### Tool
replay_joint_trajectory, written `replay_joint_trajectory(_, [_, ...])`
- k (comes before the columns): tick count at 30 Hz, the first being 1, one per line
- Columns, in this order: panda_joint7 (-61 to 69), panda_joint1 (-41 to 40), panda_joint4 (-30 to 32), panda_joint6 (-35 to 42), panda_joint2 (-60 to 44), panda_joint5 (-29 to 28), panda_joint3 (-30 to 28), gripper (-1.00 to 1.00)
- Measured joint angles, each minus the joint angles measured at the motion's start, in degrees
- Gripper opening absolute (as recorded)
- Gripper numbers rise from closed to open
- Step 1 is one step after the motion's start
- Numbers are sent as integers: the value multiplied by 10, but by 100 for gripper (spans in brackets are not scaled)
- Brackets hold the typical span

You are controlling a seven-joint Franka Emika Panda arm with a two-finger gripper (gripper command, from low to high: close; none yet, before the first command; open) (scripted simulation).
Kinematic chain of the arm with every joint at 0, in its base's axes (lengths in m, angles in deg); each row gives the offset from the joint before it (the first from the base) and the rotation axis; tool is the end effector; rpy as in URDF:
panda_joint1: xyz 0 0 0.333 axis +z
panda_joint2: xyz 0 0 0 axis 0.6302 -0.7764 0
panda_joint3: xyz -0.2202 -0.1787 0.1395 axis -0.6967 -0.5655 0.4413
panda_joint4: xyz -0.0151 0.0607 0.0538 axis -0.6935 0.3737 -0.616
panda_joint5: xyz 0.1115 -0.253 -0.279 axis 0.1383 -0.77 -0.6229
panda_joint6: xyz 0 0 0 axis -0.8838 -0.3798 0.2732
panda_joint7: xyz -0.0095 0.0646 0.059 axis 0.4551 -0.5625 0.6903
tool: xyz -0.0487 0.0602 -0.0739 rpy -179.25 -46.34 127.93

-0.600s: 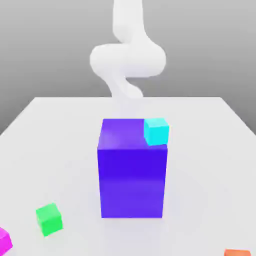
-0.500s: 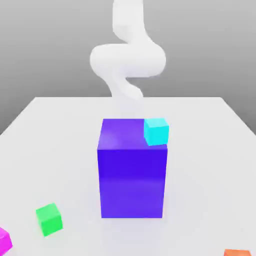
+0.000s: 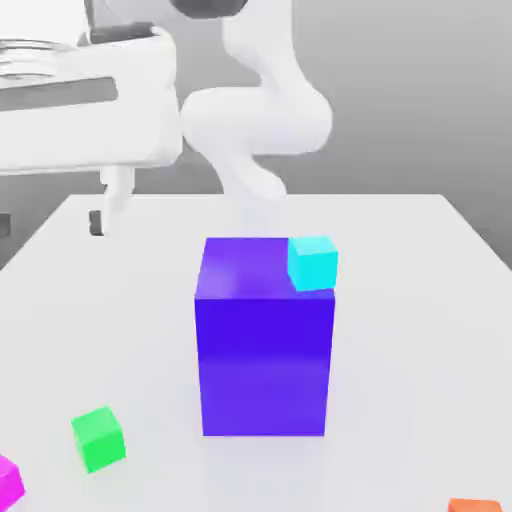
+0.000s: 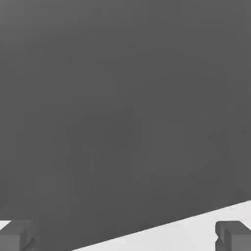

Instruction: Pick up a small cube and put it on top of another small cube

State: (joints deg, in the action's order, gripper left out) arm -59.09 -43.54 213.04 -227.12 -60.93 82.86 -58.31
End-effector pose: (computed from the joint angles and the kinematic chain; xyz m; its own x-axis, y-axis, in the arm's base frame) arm 0.5156 -0.1832 0.4301 0.4133 -0.9025 0.1213 -0.8514 -0.4302 -0.3000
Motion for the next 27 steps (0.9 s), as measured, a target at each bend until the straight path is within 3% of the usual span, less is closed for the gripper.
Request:
replay_joint_trajectory(13, [39, -86, -31, -60, -266, 47, -31, 0])
replay_joint_trajectory(17, [58, -114, -48, -109, -348, 74, -9, 0])
replay_joint_trajectory(18, [64, -121, -53, -123, -367, 82, -1, -100])
replay_joint_trajectory(27, [56, -111, -46, -102, -340, 70, -13, -100])
